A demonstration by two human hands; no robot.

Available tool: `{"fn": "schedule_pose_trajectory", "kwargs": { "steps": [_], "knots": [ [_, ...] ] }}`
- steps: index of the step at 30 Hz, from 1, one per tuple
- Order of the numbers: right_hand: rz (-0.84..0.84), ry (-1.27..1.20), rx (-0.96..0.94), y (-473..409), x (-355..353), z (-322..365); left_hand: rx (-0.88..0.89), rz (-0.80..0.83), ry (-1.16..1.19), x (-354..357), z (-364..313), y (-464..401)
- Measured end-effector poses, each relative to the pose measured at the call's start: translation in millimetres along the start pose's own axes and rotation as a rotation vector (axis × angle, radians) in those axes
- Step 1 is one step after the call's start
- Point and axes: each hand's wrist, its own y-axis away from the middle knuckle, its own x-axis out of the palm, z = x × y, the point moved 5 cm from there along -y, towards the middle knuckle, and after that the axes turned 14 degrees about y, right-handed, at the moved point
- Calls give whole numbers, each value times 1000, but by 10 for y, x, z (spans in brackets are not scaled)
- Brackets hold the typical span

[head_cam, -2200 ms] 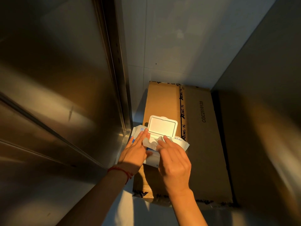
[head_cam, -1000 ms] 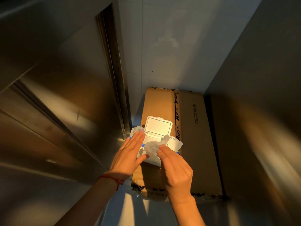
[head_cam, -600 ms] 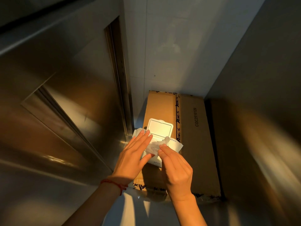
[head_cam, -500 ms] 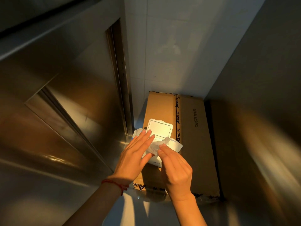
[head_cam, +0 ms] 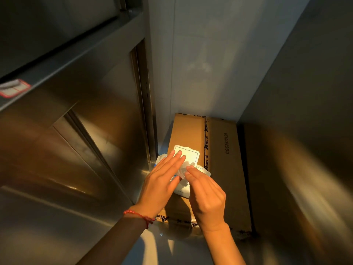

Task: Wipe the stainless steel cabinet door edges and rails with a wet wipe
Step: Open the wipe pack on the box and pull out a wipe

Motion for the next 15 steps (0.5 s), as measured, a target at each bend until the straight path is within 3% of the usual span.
{"fn": "schedule_pose_trajectory", "kwargs": {
  "steps": [15],
  "knots": [
    [32, -141, -59, -456, -494, 8, 1, -41, 5, -300, -660, -113]
  ]
}}
